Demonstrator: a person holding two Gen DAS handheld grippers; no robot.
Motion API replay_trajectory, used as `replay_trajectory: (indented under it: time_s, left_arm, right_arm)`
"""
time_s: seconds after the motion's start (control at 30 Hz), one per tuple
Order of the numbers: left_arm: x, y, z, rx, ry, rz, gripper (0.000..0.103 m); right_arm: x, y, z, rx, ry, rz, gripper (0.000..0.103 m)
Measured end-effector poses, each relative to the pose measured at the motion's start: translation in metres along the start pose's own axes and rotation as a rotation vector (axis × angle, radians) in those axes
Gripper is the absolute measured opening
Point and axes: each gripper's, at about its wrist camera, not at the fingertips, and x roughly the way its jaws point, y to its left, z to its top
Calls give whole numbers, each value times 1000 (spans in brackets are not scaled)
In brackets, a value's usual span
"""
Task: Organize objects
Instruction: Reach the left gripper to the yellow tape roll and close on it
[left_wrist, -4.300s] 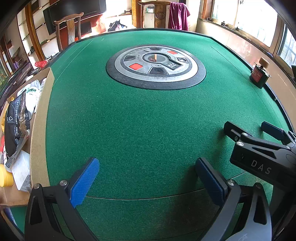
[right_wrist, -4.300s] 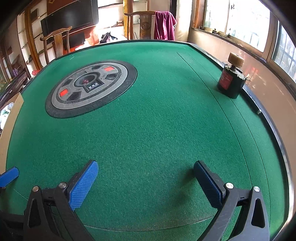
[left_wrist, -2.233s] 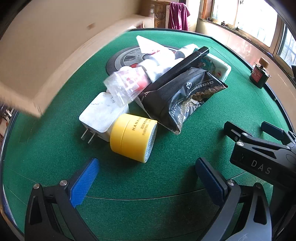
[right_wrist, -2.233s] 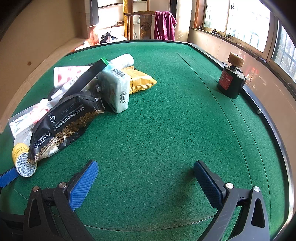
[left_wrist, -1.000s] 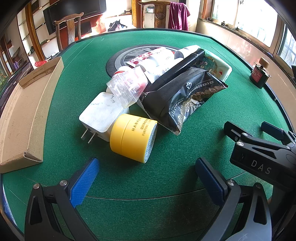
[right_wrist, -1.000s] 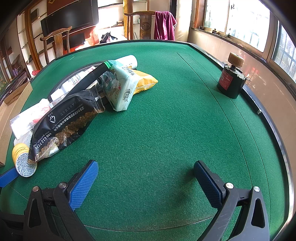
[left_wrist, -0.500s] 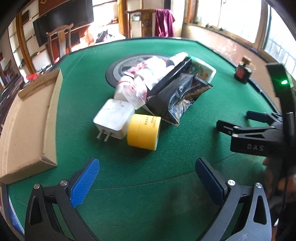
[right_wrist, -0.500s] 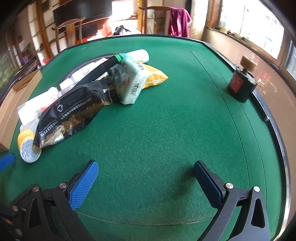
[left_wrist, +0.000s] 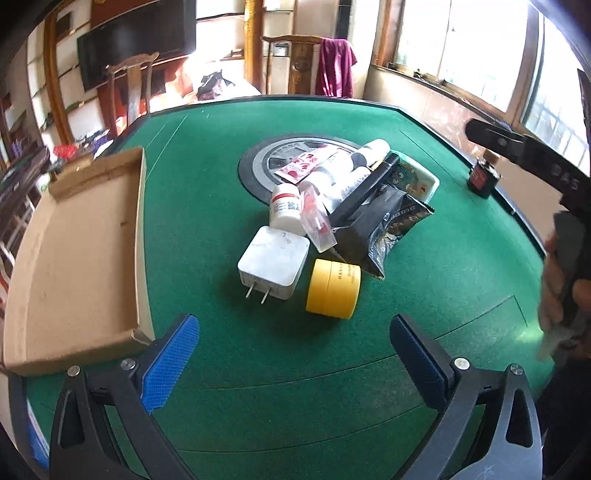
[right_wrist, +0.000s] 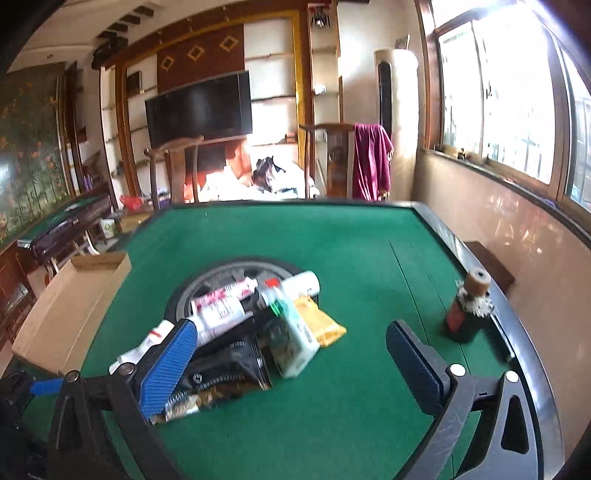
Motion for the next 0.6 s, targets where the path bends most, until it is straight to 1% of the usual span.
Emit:
replay_trajectory:
  time_s: [0.03,0.07,0.13,0.2,0.23,0.27,0.4,0.5,0.6]
  left_arm:
    - [2,-2,0,13,14,-23,98]
    - [4,-3,0,14,26,-41,95]
    - [13,-8,0,19,55,-63,72]
    - [25,-15,0,17,88,-70,63]
    - [30,-18,0,12,102,-76,63]
    - [35,-20,0,12,107,-70,63]
    - [44,-29,2,30,116,-55,63]
    - [48,-31,6,34,111,-23,63]
    - [54,-32,10,43,125,-50,62]
  right_arm:
    - [0,2,-3,-3,-29,-1,102]
    - [5,3,-10,-10,-20,12,101]
    - [18,-5,-17,-6,32,41,97]
    - [25,-14,-19,41,67,85,85]
    - [26,-17,-19,68,81,114,85]
    - [27,-21,-20,73,95,126,85]
    - [20,-17,-19,49,90,131,85]
    - [16,-17,-18,51,89,143,85]
    - [17,-18,-19,65,100,146,85]
